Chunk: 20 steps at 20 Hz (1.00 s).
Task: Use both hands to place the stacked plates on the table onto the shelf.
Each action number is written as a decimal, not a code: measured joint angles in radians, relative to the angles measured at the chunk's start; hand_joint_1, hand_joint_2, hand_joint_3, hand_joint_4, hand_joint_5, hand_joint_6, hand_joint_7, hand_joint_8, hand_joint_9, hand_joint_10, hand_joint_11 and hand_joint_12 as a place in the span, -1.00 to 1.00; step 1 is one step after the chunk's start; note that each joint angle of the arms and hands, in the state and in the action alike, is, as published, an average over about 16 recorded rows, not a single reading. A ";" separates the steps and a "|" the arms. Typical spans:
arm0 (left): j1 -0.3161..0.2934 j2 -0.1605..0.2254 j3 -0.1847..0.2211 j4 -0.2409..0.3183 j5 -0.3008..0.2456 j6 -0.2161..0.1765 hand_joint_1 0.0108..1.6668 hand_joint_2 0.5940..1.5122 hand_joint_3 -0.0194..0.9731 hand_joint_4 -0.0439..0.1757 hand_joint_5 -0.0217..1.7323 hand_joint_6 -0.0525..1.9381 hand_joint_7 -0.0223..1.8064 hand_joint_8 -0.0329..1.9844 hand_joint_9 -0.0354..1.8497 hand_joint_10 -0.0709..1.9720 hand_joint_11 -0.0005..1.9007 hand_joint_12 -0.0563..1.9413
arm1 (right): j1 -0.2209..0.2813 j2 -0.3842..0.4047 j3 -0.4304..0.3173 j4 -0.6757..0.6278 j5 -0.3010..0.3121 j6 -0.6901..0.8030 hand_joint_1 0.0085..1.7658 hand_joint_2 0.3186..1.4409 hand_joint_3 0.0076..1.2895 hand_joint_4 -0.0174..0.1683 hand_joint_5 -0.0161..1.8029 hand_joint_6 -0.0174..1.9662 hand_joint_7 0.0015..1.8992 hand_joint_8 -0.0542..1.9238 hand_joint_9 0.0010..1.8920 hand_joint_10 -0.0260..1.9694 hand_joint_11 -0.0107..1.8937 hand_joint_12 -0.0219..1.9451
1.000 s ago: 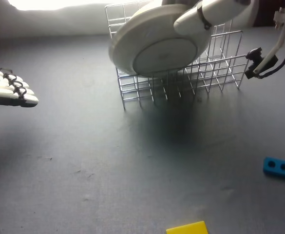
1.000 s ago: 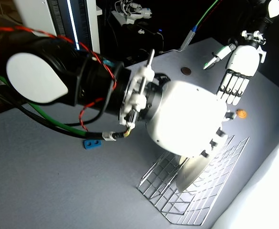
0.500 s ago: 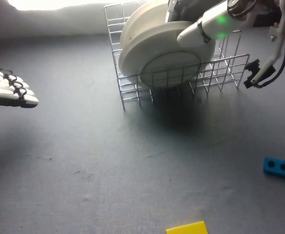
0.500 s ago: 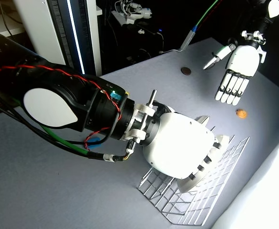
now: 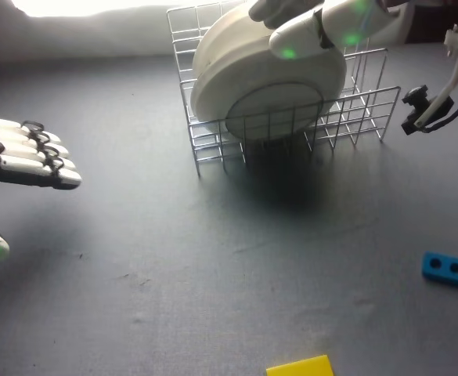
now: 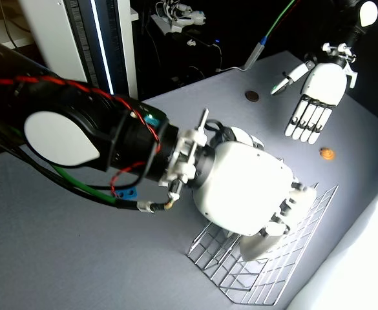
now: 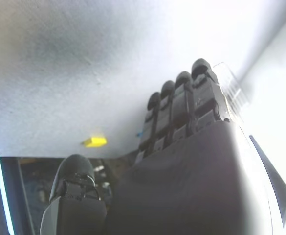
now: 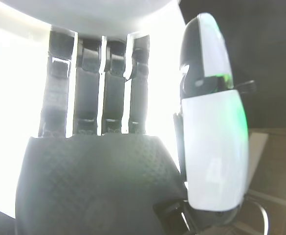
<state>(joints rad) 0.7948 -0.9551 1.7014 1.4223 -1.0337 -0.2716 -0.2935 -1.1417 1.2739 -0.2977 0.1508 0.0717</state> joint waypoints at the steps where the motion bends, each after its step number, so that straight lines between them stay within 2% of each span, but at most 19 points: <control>1: -0.005 0.005 -0.014 0.000 -0.002 0.010 -0.99 0.23 -0.93 -0.62 -0.91 -0.94 -0.92 -0.95 -0.92 -0.99 -0.98 -0.93 | 0.006 0.014 -0.018 0.000 0.004 -0.030 0.20 0.23 -0.99 -0.84 -0.09 -0.88 -0.08 -0.93 -0.08 -0.94 -0.54 0.10; 6: -0.046 0.038 -0.107 0.023 -0.017 0.055 -0.99 0.22 -0.93 -0.61 -0.91 -0.94 -0.92 -0.95 -0.92 -0.99 -0.98 -0.93 | 0.033 0.096 -0.124 0.001 0.034 -0.225 0.17 0.18 -0.99 -0.84 -0.10 -0.93 -0.11 -0.94 -0.11 -0.96 -0.58 0.10; 11: -0.114 0.091 -0.224 0.081 -0.035 0.080 -0.99 0.22 -0.93 -0.60 -0.91 -0.94 -0.92 -0.95 -0.92 -0.99 -0.97 -0.93 | 0.035 0.178 -0.224 0.001 0.081 -0.432 0.13 0.18 -0.99 -0.84 -0.09 -0.94 -0.09 -0.94 -0.09 -0.96 -0.56 0.11; 16: -0.176 0.137 -0.333 0.168 -0.050 0.075 -0.99 0.24 -0.93 -0.58 -0.87 -0.94 -0.87 -0.95 -0.87 -0.99 -0.95 -0.88 | 0.012 0.238 -0.293 0.000 0.121 -0.589 0.06 0.21 -0.99 -0.84 -0.04 -0.94 -0.04 -0.94 -0.03 -0.95 -0.51 0.13; 20: -0.219 0.164 -0.392 0.227 -0.048 0.058 -1.00 0.27 -0.93 -0.58 -0.81 -0.94 -0.81 -0.95 -0.82 -0.99 -0.95 -0.74 | -0.016 0.264 -0.318 -0.026 0.164 -0.631 0.00 0.26 -0.99 -0.84 0.02 -0.94 0.02 -0.94 0.05 -0.94 -0.44 0.14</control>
<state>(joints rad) 0.5763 -0.7906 1.3091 1.6498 -1.0820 -0.2135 -0.3092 -0.8782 0.9563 -0.3238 0.3145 -0.5592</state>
